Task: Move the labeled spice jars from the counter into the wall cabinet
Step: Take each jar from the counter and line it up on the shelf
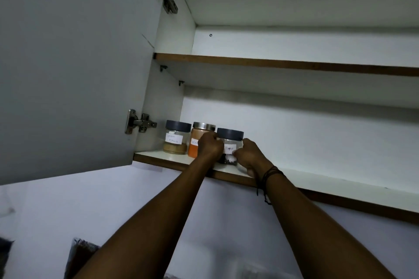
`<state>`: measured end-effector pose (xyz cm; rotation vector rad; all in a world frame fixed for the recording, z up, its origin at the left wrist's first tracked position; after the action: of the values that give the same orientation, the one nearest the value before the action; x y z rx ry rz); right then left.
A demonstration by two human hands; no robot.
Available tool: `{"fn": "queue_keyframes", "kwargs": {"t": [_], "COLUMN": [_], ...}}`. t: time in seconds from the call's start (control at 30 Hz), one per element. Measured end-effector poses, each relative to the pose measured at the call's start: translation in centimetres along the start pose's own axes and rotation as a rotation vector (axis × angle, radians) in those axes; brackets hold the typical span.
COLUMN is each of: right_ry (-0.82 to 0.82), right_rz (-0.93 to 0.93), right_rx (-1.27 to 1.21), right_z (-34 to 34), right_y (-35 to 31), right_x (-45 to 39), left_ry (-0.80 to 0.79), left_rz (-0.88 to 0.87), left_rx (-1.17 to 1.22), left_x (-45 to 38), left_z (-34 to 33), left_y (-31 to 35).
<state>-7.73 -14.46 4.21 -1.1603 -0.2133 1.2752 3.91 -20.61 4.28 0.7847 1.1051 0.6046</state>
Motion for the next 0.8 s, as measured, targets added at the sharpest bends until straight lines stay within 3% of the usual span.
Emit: {"fn": "queue_keyframes", "kwargs": {"t": [0.23, 0.47, 0.7, 0.8], "right_ry": [0.232, 0.331, 0.233, 0.179], "right_rz": [0.048, 0.117, -0.051, -0.158], "right_rx": [0.039, -0.146, -0.01, 0.064], "right_z": [1.3, 2.3, 0.9, -1.4], "right_y": [-1.3, 0.1, 6.3, 10.3], "right_x": [5.0, 14.0, 21.4, 26.2], "left_ry": [0.091, -0.068, -0.171, -0.273], "left_rz": [-0.214, -0.38, -0.282, -0.146], "left_rx": [-0.067, 0.074, 0.109, 0.124], "left_x": [4.3, 11.8, 19.8, 24.7], "left_z": [0.1, -2.5, -6.0, -8.3], "left_y": [1.3, 1.6, -1.0, -4.8]}}
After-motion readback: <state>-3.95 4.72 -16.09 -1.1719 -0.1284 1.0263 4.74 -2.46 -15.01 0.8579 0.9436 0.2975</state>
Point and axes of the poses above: each hand's wrist, its own x-axis away from the middle knuckle, its own z-axis out of the back of the hand, y = z × x, the point moved 3 cm from there along -x, towards the middle knuckle, and after that the axes turned 8 degrees about -y, right-handed, at the moved point
